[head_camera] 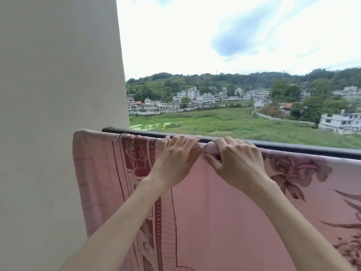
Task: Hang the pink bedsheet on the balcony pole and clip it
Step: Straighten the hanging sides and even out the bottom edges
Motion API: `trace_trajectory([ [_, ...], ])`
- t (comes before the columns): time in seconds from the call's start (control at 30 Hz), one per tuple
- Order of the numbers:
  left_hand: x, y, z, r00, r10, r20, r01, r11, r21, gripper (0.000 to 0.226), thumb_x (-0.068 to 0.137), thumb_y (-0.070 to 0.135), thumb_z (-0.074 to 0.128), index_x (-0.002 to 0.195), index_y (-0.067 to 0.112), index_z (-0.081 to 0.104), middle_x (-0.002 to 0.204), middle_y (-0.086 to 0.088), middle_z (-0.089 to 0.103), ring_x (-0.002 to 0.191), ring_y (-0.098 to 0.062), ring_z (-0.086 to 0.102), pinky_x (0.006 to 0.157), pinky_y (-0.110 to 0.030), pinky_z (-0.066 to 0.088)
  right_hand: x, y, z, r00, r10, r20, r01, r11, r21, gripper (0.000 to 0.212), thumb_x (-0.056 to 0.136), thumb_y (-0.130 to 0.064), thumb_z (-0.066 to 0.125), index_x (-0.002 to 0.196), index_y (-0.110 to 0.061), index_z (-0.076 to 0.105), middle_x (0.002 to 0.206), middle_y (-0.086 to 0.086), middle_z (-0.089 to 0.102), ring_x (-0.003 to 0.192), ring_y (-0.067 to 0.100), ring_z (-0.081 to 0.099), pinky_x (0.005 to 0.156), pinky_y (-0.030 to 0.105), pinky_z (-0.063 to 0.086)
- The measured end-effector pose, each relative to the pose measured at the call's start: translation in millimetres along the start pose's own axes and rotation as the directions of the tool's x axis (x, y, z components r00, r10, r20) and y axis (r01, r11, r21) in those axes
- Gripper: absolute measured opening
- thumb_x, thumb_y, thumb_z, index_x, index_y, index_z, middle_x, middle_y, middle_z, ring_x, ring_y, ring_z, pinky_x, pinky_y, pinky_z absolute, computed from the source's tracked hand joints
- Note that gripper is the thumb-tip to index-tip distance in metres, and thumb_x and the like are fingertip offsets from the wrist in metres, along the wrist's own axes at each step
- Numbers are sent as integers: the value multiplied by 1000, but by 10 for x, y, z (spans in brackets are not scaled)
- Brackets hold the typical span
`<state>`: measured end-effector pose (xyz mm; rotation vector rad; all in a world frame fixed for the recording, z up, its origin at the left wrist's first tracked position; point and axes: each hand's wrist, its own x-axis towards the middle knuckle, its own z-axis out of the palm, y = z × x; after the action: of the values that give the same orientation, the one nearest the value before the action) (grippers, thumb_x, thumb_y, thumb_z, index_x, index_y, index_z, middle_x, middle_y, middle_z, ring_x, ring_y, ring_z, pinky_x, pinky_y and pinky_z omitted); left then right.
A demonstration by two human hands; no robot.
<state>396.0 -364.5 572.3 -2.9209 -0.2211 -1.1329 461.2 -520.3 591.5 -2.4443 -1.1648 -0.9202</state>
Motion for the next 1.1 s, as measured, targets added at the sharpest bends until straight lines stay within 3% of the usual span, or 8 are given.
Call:
trace_trajectory([
  [0.13,91,-254,63,981,142,-133,-160,977,-140,43,90,51,26,116,36,56,103,11,64,99,-16,56,86,-30,27,-59,-49,35,998,39,-41,-40,999,-35,53,86,-56,48,125,-20,54,115,1,65,110,24,58,93,34,38],
  [0.2,104,-344,37,974,130,-187,-171,961,-218,40,91,48,33,112,34,63,102,12,68,96,-14,57,83,-27,27,-58,-94,55,996,72,-56,-76,995,-67,63,84,-64,35,125,-21,53,114,0,65,109,23,58,94,34,37],
  [0.27,88,-453,8,965,106,-241,-168,953,-253,32,91,40,42,104,26,68,97,6,72,91,-19,63,82,-29,31,-61,-139,57,989,135,-56,-139,988,-68,73,80,-68,20,127,-22,52,116,-1,64,112,21,55,96,33,33],
  [0.43,98,-693,-76,937,166,-308,-237,949,-207,19,87,24,54,87,18,72,81,1,75,77,-23,69,75,-34,48,-58,-258,51,960,276,-46,-279,955,-97,60,86,-61,31,128,-24,50,119,0,61,115,21,50,100,32,25],
  [0.63,70,-909,18,930,214,-300,-310,894,-322,39,93,37,37,104,18,69,101,3,72,97,-18,62,89,-22,32,-184,-344,6,920,381,-87,-390,908,-154,52,87,-45,57,131,-20,47,125,4,56,123,27,42,109,35,16],
  [0.8,66,-948,64,928,179,-326,-311,855,-414,37,88,39,45,105,16,69,101,3,71,96,-17,60,94,-23,32,-70,-437,174,942,309,-134,-324,939,-115,49,86,-51,43,125,-24,58,117,-1,63,112,26,56,107,50,26],
  [0.93,29,-995,73,924,194,-329,-326,849,-416,34,87,33,46,107,16,68,108,2,70,102,-9,51,97,-23,30,159,-713,441,954,163,-253,-192,977,-95,38,87,-38,44,113,-22,67,103,-5,70,94,21,62,96,35,29],
  [1.1,-97,-1386,-31,916,95,-391,-238,911,-337,22,88,25,54,103,17,69,105,4,71,102,-13,60,102,-32,29,384,-1035,626,890,123,-440,-132,991,10,20,84,-19,59,95,-13,75,96,0,75,89,21,69,85,25,37],
])
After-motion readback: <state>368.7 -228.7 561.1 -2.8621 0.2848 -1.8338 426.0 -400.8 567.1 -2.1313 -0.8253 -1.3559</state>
